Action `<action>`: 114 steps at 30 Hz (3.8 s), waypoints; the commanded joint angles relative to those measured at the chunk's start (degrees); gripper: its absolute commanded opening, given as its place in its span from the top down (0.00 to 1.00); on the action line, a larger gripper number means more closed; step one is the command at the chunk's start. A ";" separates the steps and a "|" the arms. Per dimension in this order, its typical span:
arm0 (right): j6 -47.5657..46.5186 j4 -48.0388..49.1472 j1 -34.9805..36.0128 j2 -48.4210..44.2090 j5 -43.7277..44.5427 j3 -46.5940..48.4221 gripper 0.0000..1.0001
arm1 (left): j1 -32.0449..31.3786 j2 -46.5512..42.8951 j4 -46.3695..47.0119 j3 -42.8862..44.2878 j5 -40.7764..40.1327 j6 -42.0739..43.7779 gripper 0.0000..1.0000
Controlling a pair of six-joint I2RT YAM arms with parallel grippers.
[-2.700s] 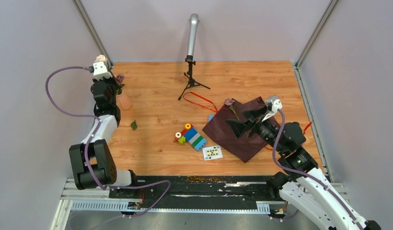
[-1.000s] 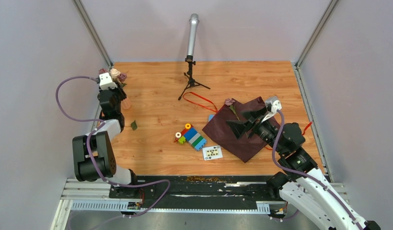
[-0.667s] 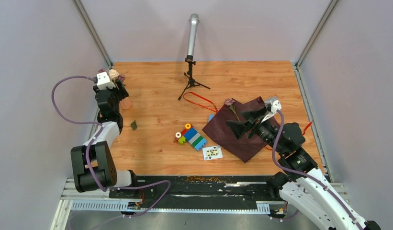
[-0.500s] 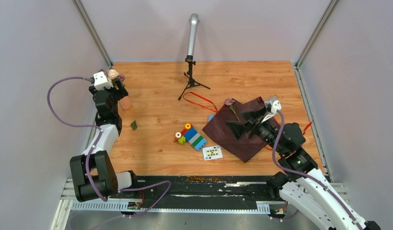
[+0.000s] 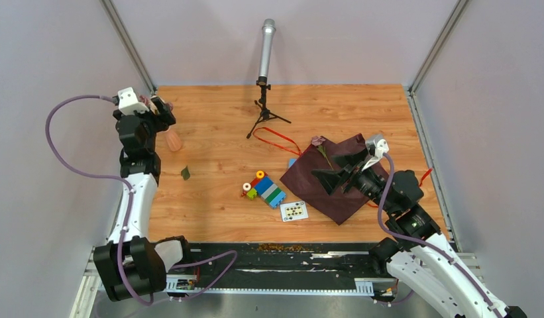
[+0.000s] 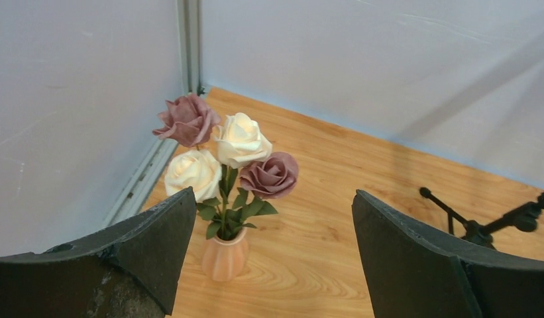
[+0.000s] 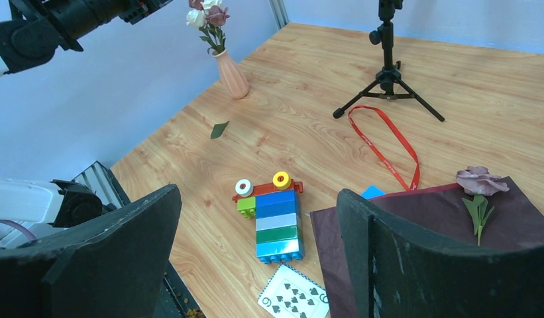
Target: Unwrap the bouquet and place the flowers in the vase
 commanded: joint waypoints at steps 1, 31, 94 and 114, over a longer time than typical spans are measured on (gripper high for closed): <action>-1.60 -0.04 0.18 0.38 -0.08 2.52 0.12 | 0.19 -1.37 -9.12 6.49 6.00 -3.02 0.06; -1.14 -18.10 -14.22 37.36 13.37 11.88 0.25 | -22.14 3.82 -28.35 11.76 21.29 1.65 0.04; -9.33 -12.66 -14.08 59.30 10.72 22.64 1.00 | -24.65 6.79 -24.91 8.84 24.32 -2.15 0.04; 1.14 8.33 -11.10 27.98 -19.87 11.82 1.00 | -42.24 1.21 10.56 -0.60 30.72 -34.24 0.04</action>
